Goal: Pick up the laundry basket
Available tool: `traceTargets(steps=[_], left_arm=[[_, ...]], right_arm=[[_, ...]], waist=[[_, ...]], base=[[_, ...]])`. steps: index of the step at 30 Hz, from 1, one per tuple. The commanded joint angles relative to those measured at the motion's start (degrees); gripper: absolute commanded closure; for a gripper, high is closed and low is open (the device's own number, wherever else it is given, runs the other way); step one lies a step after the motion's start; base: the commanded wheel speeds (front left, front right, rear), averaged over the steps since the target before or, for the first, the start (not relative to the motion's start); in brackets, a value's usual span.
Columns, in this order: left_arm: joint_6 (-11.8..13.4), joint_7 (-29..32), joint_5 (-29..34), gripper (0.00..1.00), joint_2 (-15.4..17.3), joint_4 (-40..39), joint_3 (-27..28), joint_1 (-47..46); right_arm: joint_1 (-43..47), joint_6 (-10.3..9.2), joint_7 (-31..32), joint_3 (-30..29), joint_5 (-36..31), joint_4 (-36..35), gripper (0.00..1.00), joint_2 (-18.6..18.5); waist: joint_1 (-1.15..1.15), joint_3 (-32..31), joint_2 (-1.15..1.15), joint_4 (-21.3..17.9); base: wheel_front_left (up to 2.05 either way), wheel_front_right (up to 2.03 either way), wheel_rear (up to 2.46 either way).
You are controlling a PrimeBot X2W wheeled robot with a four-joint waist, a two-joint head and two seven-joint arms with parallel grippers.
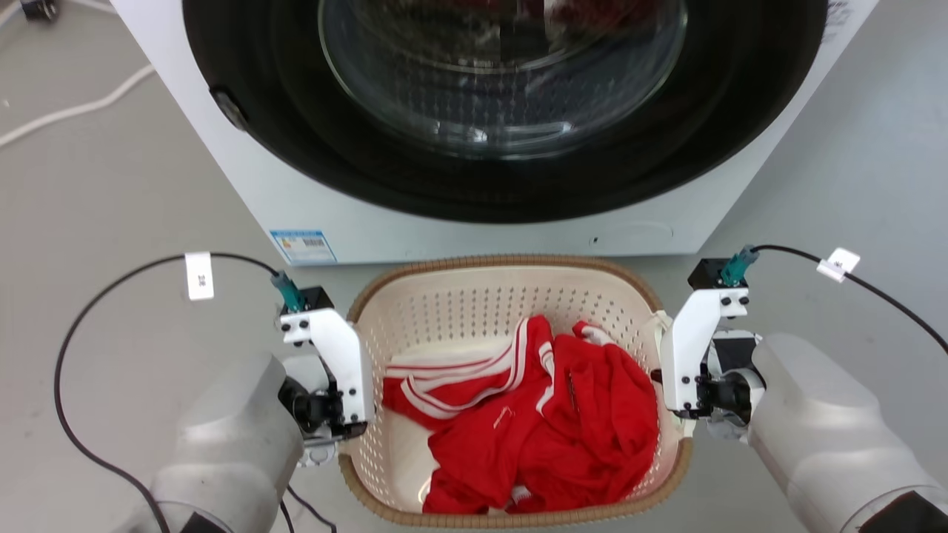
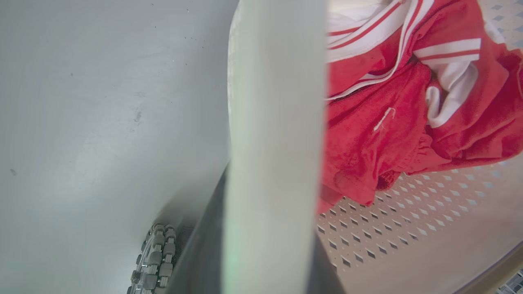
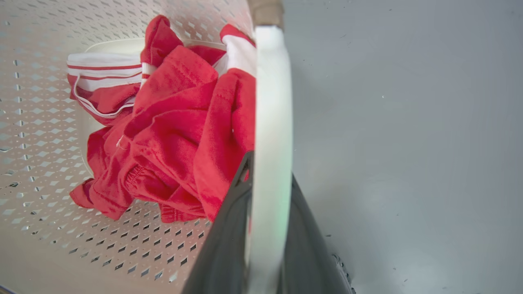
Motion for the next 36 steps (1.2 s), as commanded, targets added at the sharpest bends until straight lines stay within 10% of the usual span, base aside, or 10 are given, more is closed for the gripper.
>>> traceTargets(steps=[1, 36], left_arm=[[-0.7, 0.6, -0.6, 1.0, -0.5, 0.0, -0.1, 1.0], [-0.7, -0.1, -3.3, 1.0, -4.1, 1.3, -2.4, 9.8]], right_arm=[[0.8, 0.15, 0.0, -0.1, 0.5, 0.3, 1.0, -0.2], [7.8, 0.16, 1.7, 3.6, 3.0, 2.6, 1.0, 0.2]], waist=[[0.01, -2.5, 0.0, -0.1], [0.01, -14.3, 0.0, 0.6]], base=[[0.0, 0.0, 0.0], [0.0, 0.0, 0.0]])
